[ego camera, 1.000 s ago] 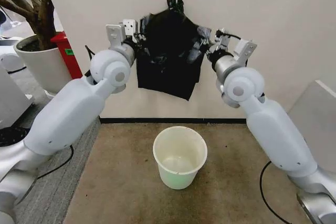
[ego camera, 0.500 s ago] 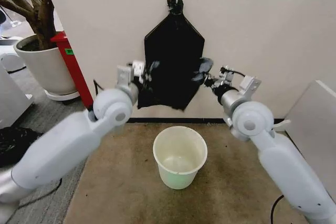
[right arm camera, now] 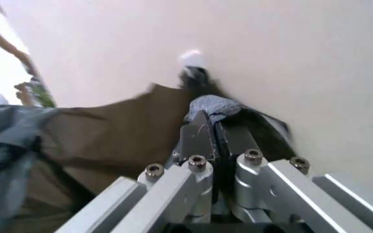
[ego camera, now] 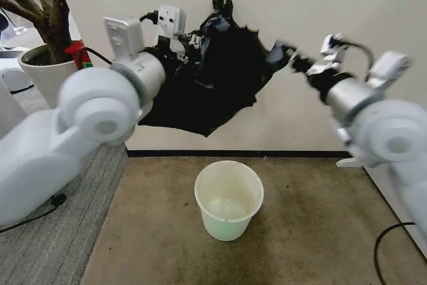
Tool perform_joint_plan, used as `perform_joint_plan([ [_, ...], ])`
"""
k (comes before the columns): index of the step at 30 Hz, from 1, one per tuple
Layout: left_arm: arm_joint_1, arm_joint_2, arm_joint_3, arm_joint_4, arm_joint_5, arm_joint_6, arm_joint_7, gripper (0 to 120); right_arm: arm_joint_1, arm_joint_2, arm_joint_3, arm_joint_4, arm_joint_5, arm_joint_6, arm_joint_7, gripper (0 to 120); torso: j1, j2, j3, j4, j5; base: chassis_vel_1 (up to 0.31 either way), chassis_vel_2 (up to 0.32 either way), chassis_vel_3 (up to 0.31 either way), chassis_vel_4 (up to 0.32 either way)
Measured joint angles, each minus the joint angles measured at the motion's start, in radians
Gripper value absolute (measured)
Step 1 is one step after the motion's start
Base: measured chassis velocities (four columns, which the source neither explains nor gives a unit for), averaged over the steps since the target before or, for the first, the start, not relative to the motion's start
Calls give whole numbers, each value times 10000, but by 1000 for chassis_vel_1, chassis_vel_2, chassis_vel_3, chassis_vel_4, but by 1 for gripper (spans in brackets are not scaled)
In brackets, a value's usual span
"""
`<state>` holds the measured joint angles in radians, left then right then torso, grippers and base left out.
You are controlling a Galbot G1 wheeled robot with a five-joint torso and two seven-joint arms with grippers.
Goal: Place the garbage bag over the trash bin.
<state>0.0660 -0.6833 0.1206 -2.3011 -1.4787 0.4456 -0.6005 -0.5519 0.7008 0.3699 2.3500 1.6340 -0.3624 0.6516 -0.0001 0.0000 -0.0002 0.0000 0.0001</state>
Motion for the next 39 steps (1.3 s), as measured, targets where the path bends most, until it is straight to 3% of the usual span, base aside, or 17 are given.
perform_joint_plan([
  [5,-113,535,-250,-476,-581,-941,839,0,293,-591,652,782,1814,246,244,0,0,0,2,2,-1,0,0,0,0],
  [10,321,1006,-613,-994,-941,-1319,1193,0,203,-991,1389,1070,2750,266,398,0,0,1,0,0,1,0,0,0,0],
  [15,1834,1637,-1271,-1542,-479,-1538,1423,0,-677,-1322,2284,1369,3196,244,346,0,0,1,1,-1,-3,0,0,0,0],
  [20,4421,2200,-2074,-1716,722,-1903,1629,0,-2396,-1111,2648,1549,2707,168,139,0,0,2,2,4,-3,0,0,0,0],
  [29,5840,1887,-2020,-1456,1958,-1995,1729,0,-4533,-223,2022,1532,1011,141,-297,0,0,2,2,-1,0,0,0,0,0],
  [34,6931,1488,-1854,-886,2750,-1998,1937,0,-5643,283,1870,1518,-142,-13,-658,0,1,1,2,0,-3,0,0,0,0],
  [39,6967,1160,-1460,-599,2990,-1975,2009,0,-6187,405,1982,1511,-571,-62,-817,0,0,1,2,1,-1,0,0,0,0],
])
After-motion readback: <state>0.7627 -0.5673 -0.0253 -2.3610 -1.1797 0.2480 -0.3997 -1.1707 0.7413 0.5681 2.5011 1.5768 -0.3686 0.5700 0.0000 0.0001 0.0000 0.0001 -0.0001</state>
